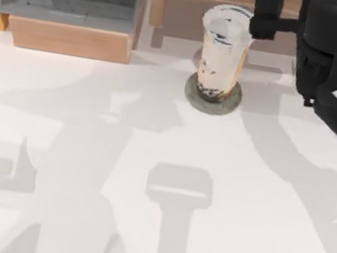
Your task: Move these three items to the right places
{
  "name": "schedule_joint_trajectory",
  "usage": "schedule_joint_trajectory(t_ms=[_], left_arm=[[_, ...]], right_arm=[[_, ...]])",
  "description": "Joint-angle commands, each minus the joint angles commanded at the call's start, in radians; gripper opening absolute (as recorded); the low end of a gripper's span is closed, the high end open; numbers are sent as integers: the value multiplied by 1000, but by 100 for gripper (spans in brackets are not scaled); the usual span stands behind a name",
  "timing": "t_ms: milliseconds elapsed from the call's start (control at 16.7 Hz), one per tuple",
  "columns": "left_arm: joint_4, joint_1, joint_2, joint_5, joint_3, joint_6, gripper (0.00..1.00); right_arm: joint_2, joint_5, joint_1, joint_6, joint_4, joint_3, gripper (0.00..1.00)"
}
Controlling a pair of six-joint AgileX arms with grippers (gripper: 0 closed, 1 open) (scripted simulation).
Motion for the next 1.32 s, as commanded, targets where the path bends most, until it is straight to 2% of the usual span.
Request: schedule_joint_trajectory(t_ms=[540,780,1020,1320], left_arm=[[0,0,0,0,0,0,100],[0,0,0,0,0,0,100],[0,0,0,0,0,0,100],[0,0,0,0,0,0,100]], right_arm=[[-397,-304,-447,-250,-1040,-99,100],[-527,-453,-624,-386,-1409,-192,100],[-600,-568,-743,-497,-1635,-271,100],[-617,-606,-779,-536,-1698,-297,100]])
